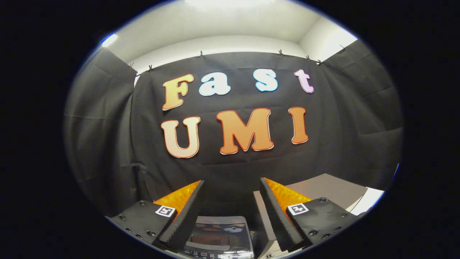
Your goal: Put the clothes into the washing machine and then close the washing machine lid.
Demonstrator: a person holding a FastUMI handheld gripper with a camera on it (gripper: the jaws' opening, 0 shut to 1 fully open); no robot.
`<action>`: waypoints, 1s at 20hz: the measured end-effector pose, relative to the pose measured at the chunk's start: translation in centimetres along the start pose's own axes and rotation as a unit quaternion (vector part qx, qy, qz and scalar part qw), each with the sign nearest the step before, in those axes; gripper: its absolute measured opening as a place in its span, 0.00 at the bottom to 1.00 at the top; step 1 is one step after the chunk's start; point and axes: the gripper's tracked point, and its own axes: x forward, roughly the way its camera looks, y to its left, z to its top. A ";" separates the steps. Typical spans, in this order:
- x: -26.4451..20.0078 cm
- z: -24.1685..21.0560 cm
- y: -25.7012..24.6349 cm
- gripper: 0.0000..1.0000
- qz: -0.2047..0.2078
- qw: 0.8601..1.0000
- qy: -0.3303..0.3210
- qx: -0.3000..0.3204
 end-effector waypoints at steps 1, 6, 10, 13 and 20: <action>-0.5 1.0 -0.9 0.98 -0.004 1.000 -0.007 -0.001; -2.2 2.9 -5.7 0.98 -0.030 0.999 -0.032 -0.031; -3.4 2.4 -7.7 0.98 -0.024 0.999 -0.021 -0.018; -3.7 1.5 -9.7 0.98 -0.026 0.999 -0.013 -0.020; -4.1 0.2 -12.4 0.97 -0.027 1.000 -0.006 -0.005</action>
